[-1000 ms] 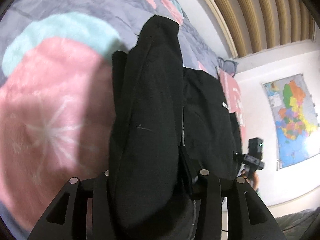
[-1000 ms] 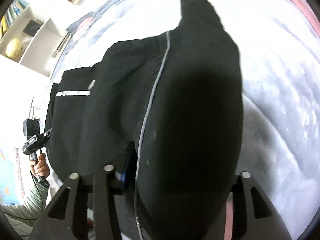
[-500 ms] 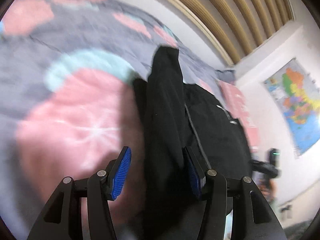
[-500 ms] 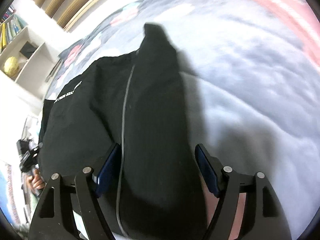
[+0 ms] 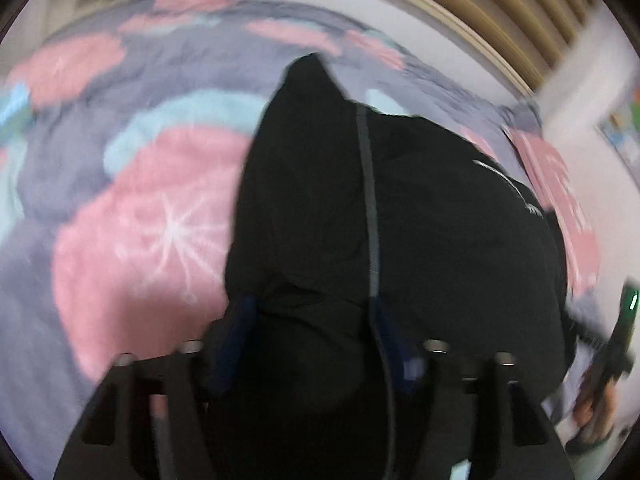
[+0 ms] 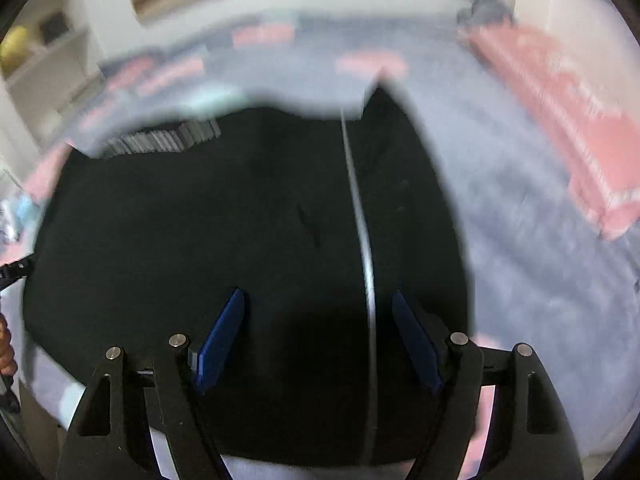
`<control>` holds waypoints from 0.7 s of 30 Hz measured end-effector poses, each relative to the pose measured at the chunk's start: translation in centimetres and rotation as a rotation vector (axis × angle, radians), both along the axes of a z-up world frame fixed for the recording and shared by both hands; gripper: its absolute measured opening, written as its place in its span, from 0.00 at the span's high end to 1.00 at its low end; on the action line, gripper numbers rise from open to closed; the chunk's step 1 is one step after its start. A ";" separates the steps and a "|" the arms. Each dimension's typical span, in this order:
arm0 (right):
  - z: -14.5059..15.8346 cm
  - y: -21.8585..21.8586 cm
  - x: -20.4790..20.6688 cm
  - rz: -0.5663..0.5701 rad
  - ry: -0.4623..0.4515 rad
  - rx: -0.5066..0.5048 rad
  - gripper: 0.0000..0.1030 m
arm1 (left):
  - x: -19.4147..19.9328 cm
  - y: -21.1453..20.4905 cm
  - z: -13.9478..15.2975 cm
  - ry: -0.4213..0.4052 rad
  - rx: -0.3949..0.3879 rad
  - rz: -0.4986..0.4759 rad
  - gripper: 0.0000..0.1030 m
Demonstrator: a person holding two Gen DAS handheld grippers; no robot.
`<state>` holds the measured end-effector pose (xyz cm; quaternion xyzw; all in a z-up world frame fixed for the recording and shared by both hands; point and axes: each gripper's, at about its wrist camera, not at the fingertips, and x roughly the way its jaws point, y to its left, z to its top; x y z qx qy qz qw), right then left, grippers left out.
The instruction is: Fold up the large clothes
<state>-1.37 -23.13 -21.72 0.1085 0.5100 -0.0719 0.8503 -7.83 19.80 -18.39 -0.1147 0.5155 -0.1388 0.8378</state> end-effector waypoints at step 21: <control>13.9 0.7 -9.1 -0.126 -0.312 -0.009 0.14 | -13.7 -6.5 16.5 -0.529 0.377 0.155 0.22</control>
